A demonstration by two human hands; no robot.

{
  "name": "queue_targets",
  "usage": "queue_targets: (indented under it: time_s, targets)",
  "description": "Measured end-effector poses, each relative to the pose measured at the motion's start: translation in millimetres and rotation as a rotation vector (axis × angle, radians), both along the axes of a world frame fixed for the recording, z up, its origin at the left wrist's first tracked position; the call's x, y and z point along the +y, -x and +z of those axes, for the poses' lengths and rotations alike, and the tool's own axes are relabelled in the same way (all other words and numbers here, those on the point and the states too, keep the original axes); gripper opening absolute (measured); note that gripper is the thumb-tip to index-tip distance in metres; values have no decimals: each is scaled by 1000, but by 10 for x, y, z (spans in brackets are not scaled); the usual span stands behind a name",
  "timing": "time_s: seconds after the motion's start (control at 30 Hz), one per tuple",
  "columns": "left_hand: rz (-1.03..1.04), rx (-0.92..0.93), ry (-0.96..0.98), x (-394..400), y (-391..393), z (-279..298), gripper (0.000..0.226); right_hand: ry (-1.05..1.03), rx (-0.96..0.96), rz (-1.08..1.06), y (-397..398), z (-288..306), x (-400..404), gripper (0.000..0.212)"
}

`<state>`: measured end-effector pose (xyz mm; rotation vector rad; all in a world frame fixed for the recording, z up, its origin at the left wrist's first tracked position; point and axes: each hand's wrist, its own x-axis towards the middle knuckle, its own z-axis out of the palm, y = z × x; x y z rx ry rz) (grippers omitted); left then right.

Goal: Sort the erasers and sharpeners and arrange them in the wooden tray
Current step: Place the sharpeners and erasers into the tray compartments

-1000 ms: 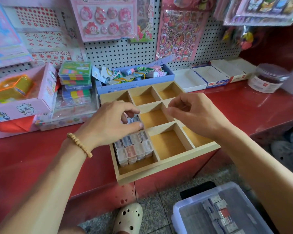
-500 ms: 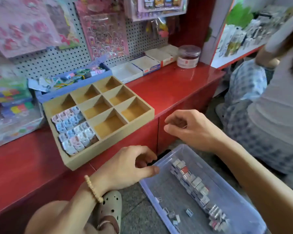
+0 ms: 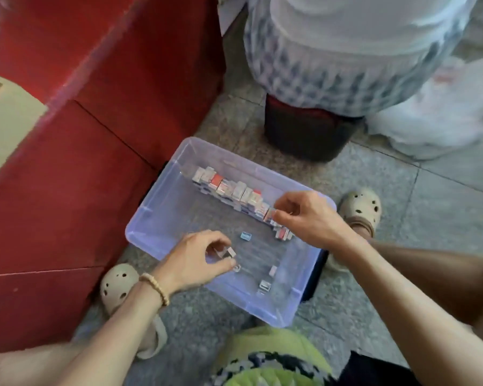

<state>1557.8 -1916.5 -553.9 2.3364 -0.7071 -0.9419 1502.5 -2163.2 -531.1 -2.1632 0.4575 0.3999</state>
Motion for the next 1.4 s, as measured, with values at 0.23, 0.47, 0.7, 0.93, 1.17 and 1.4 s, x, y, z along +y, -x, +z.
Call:
queue_targets:
  time_s: [0.23,0.47,0.7,0.93,1.17,1.4]
  targets:
    - [37,-150,-182,228,-237,-529,55,-80,214,69,-190,-1153,595,31]
    - [66,-310,-314,416,-361,-972,52,-36,452,-166,-294,-2376,944,63]
    - [133,-554,-234,423,-327,-1162,36,145,308,78,-129,-2855,1508,51]
    - [188,-563,-202,411,-326,-1165,30,-103,507,49,24,-2887,1515,31]
    - [194,-518,-233,383,-322,-1147,29,-112,572,-69,161,-2787,1442,20]
    - [196,-499,-251,373,-321,-1146,30,-177,446,-66,-40,-2749,1462,17]
